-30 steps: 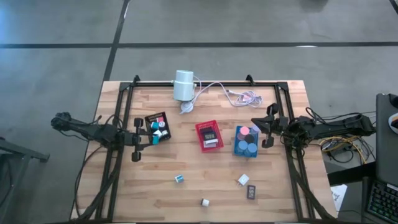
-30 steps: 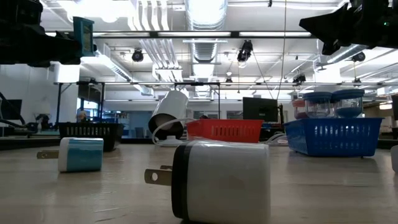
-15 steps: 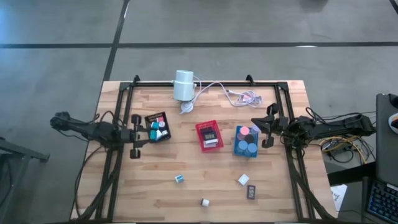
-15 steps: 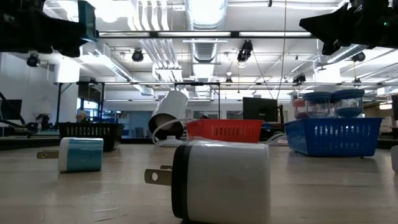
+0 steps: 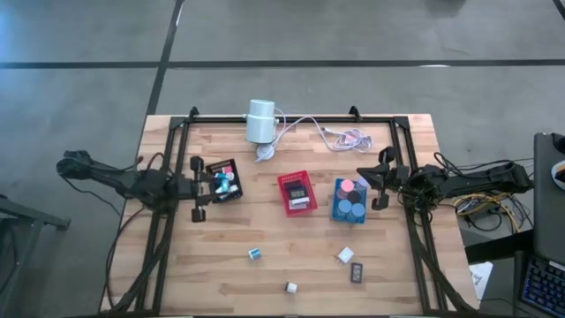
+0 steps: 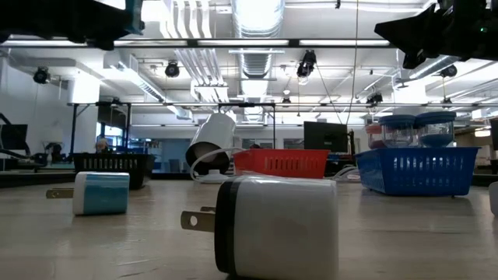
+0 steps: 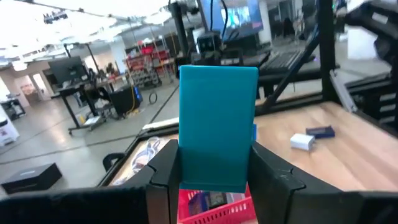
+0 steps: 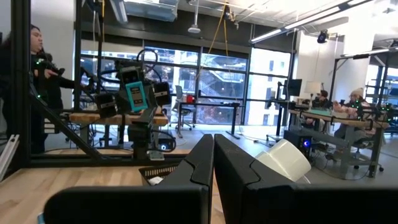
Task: Pick & Place Office items
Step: Put the light blue digital clock into the red bin
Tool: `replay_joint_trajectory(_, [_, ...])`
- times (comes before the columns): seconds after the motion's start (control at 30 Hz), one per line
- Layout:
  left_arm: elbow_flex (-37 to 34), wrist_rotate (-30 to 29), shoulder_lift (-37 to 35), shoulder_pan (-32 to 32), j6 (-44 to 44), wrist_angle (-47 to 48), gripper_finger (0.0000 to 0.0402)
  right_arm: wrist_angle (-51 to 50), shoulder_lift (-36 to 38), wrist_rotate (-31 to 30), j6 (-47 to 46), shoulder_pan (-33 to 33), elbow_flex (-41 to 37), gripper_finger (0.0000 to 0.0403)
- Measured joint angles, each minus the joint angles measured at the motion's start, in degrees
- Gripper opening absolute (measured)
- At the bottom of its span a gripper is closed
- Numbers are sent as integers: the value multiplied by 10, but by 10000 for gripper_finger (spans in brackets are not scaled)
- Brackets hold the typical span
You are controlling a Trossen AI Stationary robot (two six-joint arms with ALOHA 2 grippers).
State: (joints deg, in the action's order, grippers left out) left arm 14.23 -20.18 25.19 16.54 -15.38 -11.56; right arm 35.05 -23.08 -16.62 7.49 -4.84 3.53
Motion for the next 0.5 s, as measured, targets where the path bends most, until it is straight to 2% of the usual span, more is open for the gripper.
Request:
replay_joint_trajectory(0.33, [108, 4, 214, -68, 19, -23, 126, 0, 0, 0, 0, 0, 0, 8])
replay_joint_trajectory(0.5, [163, 58, 317, -120, 23, -22, 126, 0, 0, 0, 0, 0, 0, 8])
